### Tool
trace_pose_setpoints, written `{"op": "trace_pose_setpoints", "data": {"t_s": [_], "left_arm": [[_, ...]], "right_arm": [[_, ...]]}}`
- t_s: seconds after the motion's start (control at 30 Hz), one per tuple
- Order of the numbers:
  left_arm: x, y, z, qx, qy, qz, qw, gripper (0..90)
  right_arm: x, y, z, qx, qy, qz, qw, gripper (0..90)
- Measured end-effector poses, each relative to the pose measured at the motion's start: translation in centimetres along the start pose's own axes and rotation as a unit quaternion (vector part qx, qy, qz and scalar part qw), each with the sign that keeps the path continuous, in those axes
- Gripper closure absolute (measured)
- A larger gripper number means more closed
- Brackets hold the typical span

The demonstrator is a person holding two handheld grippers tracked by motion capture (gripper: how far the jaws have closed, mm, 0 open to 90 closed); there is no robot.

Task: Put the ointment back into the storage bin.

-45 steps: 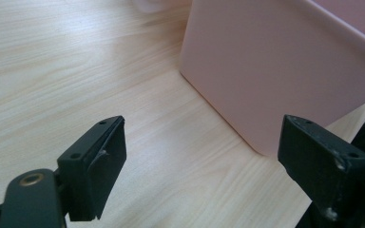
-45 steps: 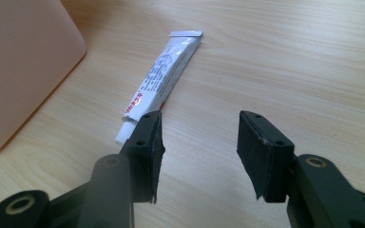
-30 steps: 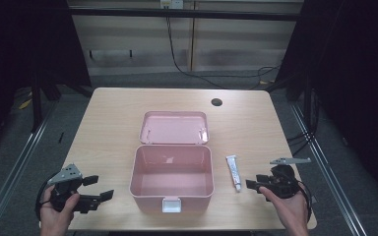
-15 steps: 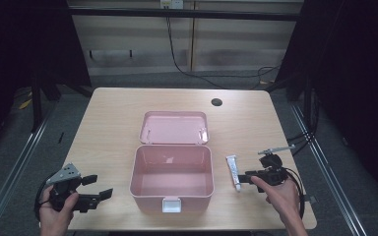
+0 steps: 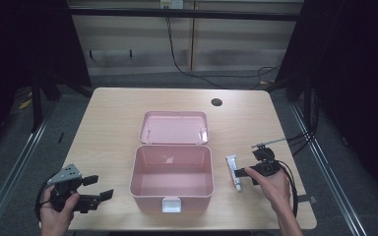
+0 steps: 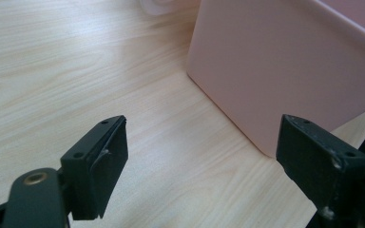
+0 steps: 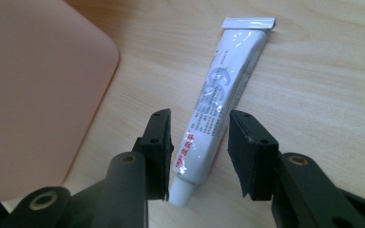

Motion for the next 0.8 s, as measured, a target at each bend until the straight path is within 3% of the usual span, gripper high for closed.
{"op": "trace_pose_setpoints", "data": {"t_s": [0.23,0.3,0.4,0.53,0.8], "left_arm": [[0.0,-0.1,0.0,-0.002,-0.002,0.000,1.0000,17.8],[0.0,-0.1,0.0,-0.001,-0.002,0.001,1.0000,17.7],[0.0,-0.2,-0.1,-0.007,-0.007,0.001,0.9999,17.6],[0.1,-0.3,-0.3,-0.013,-0.009,-0.002,0.9999,17.2],[0.1,-0.2,-0.2,-0.008,-0.008,-0.002,0.9999,17.2]], "right_arm": [[0.0,1.1,-0.8,-0.022,-0.023,0.010,0.9994,60.9],[0.0,1.2,-1.0,-0.020,-0.020,0.010,0.9995,60.7],[0.5,1.4,-1.5,-0.032,-0.039,0.016,0.9986,60.3],[0.5,1.6,-1.9,-0.043,-0.042,0.009,0.9982,60.8],[0.3,1.6,-2.7,-0.062,-0.058,0.027,0.9960,62.6]]}}
Point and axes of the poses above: each handheld gripper's, and its own axes: z roughly backward along the jaws, y roughly out of its top, x roughly to its right, the point moved 9 cm from there along -z, roughly forward along the jaws, and after that the axes turned 1 degree about -y, right-handed, at the moved point
